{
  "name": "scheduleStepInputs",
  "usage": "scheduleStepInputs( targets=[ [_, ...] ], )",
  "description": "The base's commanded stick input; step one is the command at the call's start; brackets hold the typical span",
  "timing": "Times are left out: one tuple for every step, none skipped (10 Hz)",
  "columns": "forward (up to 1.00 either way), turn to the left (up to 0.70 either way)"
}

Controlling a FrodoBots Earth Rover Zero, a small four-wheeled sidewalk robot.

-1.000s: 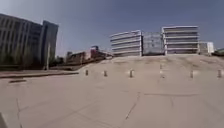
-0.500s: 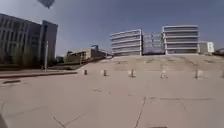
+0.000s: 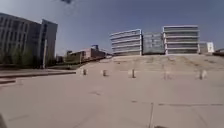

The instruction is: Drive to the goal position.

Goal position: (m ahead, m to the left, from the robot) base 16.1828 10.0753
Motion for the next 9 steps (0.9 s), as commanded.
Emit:
scheduleStepInputs(
  targets=[
    [0.70,-0.27],
    [0.70,0.00],
    [0.70,0.00],
    [0.70,0.00],
    [0.70,0.00],
    [0.70,0.00],
    [0.70,0.00],
    [0.70,0.00],
    [0.70,0.00]
  ],
)
